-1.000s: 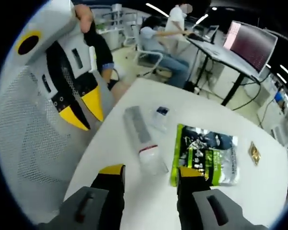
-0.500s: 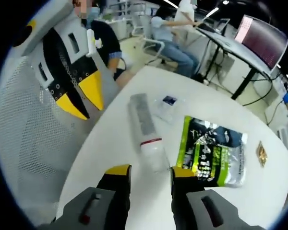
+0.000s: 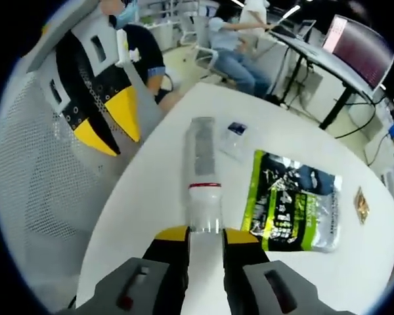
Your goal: Arrange the skincare products in the storage area until every visible bottle or jar stands upright without overlapping.
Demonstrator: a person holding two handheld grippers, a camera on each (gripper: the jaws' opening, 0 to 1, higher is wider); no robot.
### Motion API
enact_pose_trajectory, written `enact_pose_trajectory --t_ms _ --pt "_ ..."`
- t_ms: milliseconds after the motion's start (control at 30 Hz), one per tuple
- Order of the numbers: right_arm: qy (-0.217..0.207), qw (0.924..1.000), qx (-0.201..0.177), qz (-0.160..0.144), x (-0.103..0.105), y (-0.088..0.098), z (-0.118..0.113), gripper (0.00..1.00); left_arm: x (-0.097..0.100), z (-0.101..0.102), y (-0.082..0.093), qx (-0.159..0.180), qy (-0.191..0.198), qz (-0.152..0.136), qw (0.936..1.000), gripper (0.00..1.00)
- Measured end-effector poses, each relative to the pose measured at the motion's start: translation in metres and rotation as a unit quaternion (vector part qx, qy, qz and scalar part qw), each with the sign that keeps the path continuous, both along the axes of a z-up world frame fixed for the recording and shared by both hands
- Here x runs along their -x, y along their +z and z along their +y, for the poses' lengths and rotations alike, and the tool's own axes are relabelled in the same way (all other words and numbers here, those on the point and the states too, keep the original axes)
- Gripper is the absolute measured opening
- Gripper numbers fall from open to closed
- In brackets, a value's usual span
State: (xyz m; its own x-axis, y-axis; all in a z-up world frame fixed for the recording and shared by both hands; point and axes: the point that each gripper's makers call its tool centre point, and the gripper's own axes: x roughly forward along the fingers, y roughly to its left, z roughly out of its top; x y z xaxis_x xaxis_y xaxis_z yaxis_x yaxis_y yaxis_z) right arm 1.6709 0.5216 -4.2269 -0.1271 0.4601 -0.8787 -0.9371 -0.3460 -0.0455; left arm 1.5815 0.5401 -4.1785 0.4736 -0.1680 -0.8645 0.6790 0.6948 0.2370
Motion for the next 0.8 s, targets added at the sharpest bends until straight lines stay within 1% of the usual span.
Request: enact_pose_trajectory --t_ms 167,367,467,567,667,800 --pt "-0.022 0.9997 -0.003 0.006 -0.004 0.0 -0.002 0.16 0.0 0.0 0.0 0.0 0.001 -0.001 1.0 0.06" --pt "-0.041 0.9991 -0.005 0.002 -0.009 0.002 -0.011 0.13 -0.001 0.001 0.001 0.0 0.002 -0.004 1.0 0.06" --pt "-0.058 0.9982 -0.012 0.002 -0.01 0.007 -0.016 0.13 -0.002 0.001 0.002 0.001 0.002 -0.007 1.0 0.07" --pt "-0.076 0.9969 -0.018 0.01 -0.008 0.012 -0.023 0.12 -0.002 0.001 0.003 0.001 0.002 -0.008 1.0 0.07" --pt "-0.088 0.9958 -0.019 0.011 -0.005 0.011 -0.033 0.12 -0.004 0.001 0.004 0.002 0.003 -0.012 0.9999 0.08" --pt "-0.116 0.9927 -0.026 0.018 0.001 0.013 -0.051 0.12 -0.005 0.001 0.004 0.002 0.002 -0.016 0.9999 0.09"
